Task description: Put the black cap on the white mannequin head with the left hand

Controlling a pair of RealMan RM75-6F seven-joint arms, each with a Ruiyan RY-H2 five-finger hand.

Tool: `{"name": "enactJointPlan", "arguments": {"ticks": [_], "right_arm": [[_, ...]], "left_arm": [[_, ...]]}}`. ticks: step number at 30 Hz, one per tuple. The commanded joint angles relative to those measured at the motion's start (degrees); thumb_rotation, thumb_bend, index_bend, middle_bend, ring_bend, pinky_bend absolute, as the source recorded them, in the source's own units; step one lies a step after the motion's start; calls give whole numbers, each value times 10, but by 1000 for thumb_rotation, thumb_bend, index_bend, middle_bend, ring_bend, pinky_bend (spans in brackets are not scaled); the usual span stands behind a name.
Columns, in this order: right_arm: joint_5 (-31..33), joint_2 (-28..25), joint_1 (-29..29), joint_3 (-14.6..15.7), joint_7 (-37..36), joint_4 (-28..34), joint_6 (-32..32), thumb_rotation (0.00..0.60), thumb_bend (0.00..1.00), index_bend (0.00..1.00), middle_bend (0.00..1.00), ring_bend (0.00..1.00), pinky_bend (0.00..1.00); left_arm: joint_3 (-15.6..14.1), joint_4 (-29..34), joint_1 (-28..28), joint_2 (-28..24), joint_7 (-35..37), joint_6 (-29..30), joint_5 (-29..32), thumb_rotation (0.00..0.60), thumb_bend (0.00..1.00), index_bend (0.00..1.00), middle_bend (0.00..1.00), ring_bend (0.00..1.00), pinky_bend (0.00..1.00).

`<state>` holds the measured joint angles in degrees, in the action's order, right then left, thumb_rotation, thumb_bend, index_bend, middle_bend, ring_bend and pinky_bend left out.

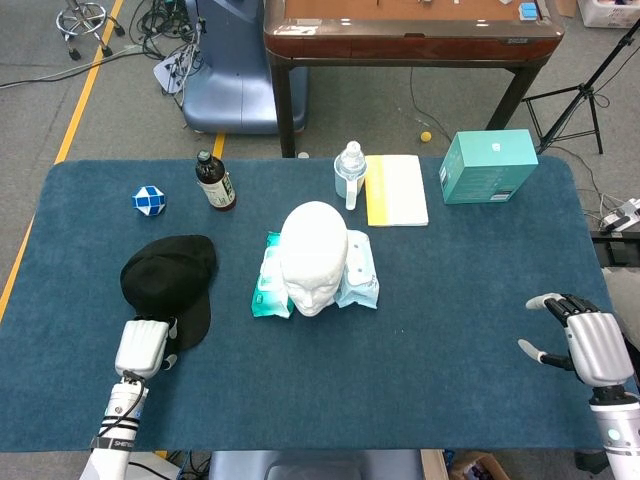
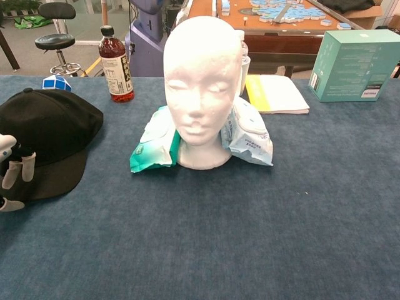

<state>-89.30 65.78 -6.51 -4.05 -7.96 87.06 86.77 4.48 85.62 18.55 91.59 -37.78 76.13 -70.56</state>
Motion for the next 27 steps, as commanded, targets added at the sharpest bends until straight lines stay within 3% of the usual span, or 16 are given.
{"name": "enactJointPlan", "arguments": {"ticks": [1, 17, 27], "right_arm": [[1, 0, 0, 0, 0, 0, -1, 600, 103, 398, 426, 358, 427], [0, 1, -1, 0, 5, 1, -3, 600, 104, 398, 426, 358, 427], [0, 1, 0, 0, 4, 1, -2, 600, 104, 398, 426, 358, 427]], "left_arm": [[1, -18, 0, 10, -4, 4, 0, 600, 39, 549, 670, 494, 451], [-5, -74, -7, 35, 19, 11, -15, 600, 39, 553, 684, 502, 451], [10, -140, -13, 78, 47, 35, -21, 600, 39, 562, 706, 524, 452]]}}
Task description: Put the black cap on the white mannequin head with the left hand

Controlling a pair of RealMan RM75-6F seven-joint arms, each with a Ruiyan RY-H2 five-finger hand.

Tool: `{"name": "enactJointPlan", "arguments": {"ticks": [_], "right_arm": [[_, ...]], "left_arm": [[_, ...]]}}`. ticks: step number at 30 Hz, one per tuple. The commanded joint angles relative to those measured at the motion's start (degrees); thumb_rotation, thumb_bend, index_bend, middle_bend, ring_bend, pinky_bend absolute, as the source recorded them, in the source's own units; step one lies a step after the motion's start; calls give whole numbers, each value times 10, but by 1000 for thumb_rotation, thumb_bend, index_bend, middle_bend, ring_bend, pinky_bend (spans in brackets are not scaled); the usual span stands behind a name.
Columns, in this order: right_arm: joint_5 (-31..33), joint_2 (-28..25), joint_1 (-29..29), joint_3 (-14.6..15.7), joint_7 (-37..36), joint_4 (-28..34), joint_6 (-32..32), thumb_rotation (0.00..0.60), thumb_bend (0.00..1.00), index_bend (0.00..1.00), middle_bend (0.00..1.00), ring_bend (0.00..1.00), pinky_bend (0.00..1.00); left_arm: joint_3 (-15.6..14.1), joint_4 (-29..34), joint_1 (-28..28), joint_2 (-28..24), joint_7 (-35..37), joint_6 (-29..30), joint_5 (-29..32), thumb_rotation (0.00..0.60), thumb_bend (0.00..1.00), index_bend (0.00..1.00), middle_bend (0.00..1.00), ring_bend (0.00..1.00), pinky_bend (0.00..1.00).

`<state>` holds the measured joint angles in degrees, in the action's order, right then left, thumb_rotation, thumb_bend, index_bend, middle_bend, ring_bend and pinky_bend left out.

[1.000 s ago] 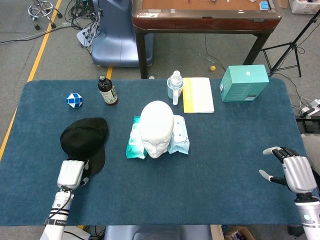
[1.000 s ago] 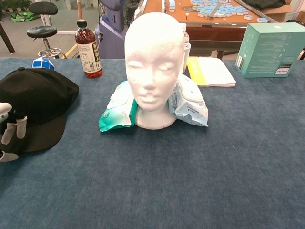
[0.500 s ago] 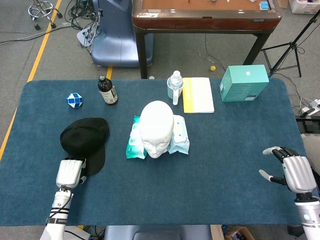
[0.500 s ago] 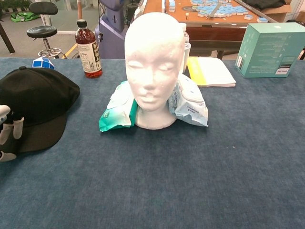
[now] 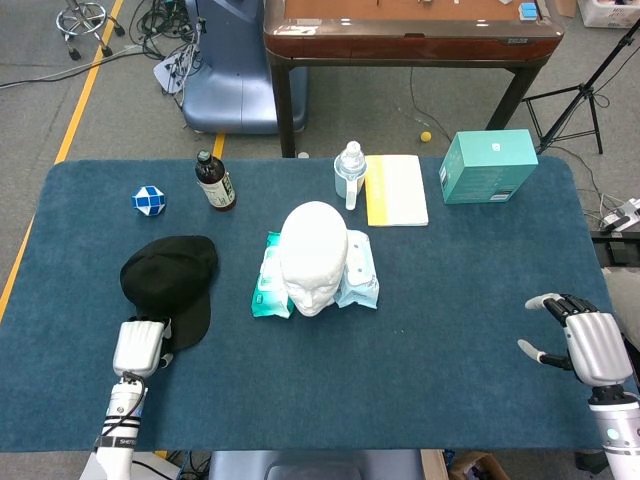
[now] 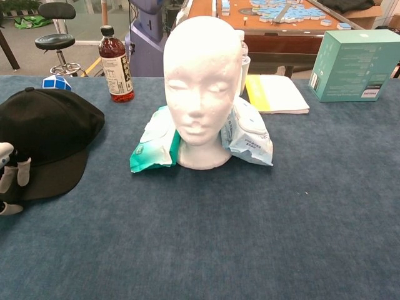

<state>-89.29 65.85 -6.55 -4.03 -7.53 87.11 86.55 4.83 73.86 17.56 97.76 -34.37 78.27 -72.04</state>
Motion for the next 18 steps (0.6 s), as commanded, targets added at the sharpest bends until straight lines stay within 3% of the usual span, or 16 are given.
{"name": "enactJointPlan", "arguments": {"ticks": [1, 12, 15, 18], "right_arm": [[0, 0, 0, 0, 0, 0, 0, 600, 103, 398, 426, 358, 428], [0, 0, 0, 0, 1, 0, -1, 600, 103, 398, 426, 358, 427], [0, 1, 0, 0, 2, 0, -1, 600, 103, 398, 426, 358, 427], [0, 1, -1, 0, 2, 0, -2, 600, 104, 398, 426, 358, 427]], "left_arm": [[8, -35, -3, 22, 19, 18, -9, 600, 39, 565, 711, 528, 452], [28, -141, -3, 67, 101, 61, -44, 600, 39, 551, 723, 538, 452], [32, -172, 1, 77, 135, 76, -59, 600, 39, 491, 658, 489, 452], [36, -203, 6, 85, 172, 86, -74, 600, 40, 437, 532, 400, 451]]}}
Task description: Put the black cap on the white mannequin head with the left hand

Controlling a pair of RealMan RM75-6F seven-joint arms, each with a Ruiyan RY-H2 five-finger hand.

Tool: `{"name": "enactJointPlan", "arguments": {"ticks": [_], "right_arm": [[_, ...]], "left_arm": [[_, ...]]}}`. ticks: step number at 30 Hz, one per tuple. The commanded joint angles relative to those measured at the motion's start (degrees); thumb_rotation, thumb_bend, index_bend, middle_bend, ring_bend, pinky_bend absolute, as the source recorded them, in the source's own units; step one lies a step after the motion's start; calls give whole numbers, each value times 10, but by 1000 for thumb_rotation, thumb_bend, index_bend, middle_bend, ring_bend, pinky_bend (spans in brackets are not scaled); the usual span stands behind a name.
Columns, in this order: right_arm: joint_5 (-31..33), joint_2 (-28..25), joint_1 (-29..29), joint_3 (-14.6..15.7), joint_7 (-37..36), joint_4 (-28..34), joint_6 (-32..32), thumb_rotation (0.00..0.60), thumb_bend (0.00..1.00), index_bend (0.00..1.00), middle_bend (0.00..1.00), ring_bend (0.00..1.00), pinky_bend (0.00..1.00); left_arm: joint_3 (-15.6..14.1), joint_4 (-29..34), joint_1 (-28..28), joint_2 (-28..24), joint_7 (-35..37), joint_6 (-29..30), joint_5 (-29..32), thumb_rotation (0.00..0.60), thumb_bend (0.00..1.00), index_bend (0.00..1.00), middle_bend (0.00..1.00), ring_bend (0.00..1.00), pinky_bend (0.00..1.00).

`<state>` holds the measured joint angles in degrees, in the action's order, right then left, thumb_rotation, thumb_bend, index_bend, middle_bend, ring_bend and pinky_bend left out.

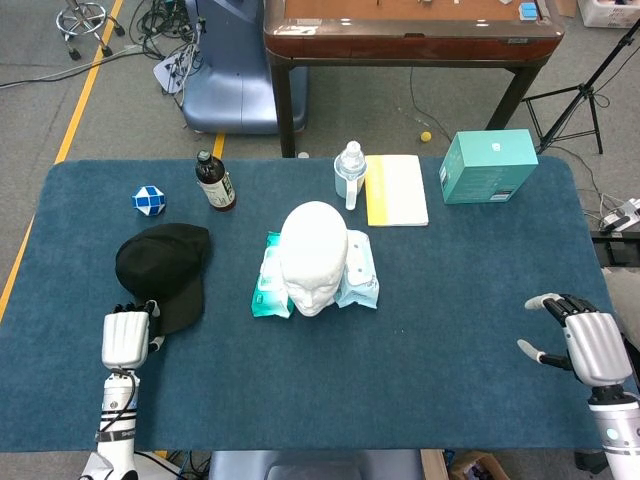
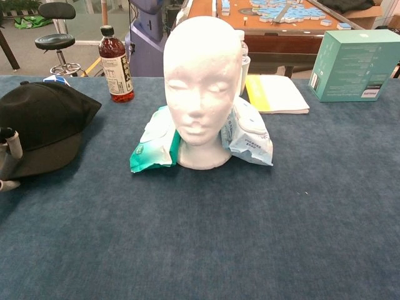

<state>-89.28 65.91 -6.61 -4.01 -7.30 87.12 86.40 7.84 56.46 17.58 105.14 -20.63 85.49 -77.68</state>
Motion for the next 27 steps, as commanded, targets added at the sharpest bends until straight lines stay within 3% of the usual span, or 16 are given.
{"name": "enactJointPlan", "arguments": {"ticks": [1, 5, 15, 20, 27], "right_arm": [[1, 0, 0, 0, 0, 0, -1, 600, 104, 398, 426, 358, 427], [1, -1, 0, 0, -1, 1, 0, 600, 104, 398, 426, 358, 428], [2, -1, 0, -1, -1, 1, -1, 600, 103, 398, 426, 358, 427], [2, -1, 0, -1, -2, 0, -1, 600, 104, 398, 426, 358, 427], [3, -1, 0, -1, -2, 0, -1, 600, 104, 398, 426, 358, 427]], "left_arm": [[8, -40, 9, 14, 45, 16, -21, 600, 39, 434, 505, 378, 451], [13, -71, 16, 21, 72, 18, -29, 600, 40, 455, 460, 352, 451], [25, -100, 22, 22, 98, 26, -32, 600, 51, 494, 456, 352, 452], [27, -97, 23, 17, 97, 22, -29, 600, 189, 520, 456, 352, 451], [29, -88, 24, 11, 91, 11, -24, 600, 259, 534, 456, 352, 447]]}}
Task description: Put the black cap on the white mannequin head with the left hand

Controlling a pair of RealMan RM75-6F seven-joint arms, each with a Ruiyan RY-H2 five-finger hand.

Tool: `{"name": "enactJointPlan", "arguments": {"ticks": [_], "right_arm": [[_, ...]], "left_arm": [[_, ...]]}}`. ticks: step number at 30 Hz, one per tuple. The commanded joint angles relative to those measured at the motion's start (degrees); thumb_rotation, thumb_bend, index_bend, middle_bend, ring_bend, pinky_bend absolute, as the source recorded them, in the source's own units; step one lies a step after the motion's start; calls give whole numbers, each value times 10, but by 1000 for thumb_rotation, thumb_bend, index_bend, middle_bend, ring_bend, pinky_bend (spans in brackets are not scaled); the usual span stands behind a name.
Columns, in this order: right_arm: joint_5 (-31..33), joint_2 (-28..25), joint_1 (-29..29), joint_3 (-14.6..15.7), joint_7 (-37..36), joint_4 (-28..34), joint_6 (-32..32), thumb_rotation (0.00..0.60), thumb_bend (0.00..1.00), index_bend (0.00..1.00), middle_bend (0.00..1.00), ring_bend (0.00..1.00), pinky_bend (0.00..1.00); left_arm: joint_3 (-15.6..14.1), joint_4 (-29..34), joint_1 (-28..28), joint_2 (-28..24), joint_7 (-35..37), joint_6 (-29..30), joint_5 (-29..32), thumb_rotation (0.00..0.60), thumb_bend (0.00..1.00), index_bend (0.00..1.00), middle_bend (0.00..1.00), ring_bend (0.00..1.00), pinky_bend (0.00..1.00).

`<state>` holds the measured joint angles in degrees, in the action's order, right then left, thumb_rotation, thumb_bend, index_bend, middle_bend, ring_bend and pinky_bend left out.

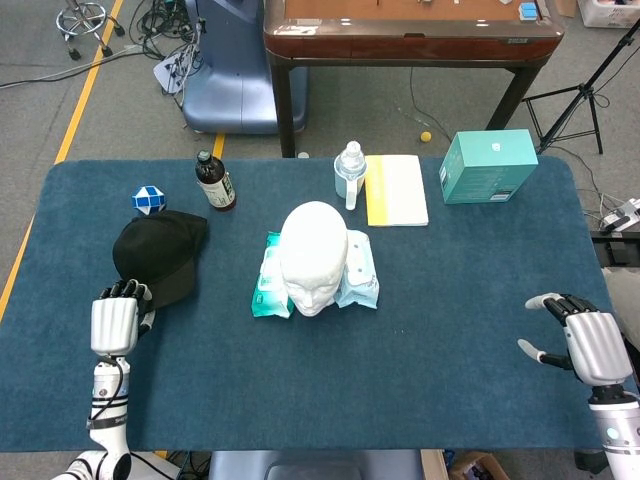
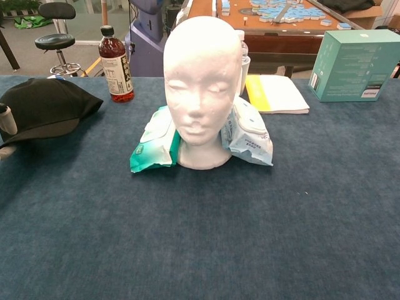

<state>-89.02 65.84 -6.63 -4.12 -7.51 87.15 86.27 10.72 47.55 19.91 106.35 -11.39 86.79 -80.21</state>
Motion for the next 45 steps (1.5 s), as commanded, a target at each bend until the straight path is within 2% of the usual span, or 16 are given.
{"name": "enactJointPlan", "arguments": {"ticks": [1, 9, 14, 19, 28, 34, 45], "right_arm": [[0, 0, 0, 0, 0, 0, 0, 600, 104, 398, 426, 358, 427], [0, -1, 1, -1, -3, 0, 2, 600, 103, 398, 426, 358, 427], [0, 0, 1, -1, -3, 0, 3, 600, 104, 398, 426, 358, 427], [-2, 0, 1, 0, -2, 0, 3, 600, 104, 398, 426, 358, 427], [-3, -1, 3, 0, -4, 0, 7, 600, 104, 398, 426, 358, 427], [-4, -1, 3, 0, -5, 1, 8, 600, 104, 398, 426, 358, 427], [-7, 0, 3, 1, -1, 1, 9, 600, 104, 398, 426, 358, 427]], "left_arm": [[1, 2, 1, -2, -2, -3, 2, 600, 262, 536, 456, 352, 446], [3, 1, 3, -6, 9, 9, -5, 600, 314, 602, 463, 365, 446], [1, -7, 4, -13, 26, 47, -30, 600, 313, 703, 524, 407, 446], [-3, -8, 8, -25, 27, 77, -52, 600, 313, 751, 563, 435, 446], [-6, -22, 22, -40, 33, 118, -87, 600, 312, 797, 615, 472, 450], [0, -29, 33, -52, 41, 153, -105, 600, 312, 845, 681, 529, 490], [9, -5, 43, -83, 28, 194, -123, 600, 312, 870, 717, 561, 520]]}}
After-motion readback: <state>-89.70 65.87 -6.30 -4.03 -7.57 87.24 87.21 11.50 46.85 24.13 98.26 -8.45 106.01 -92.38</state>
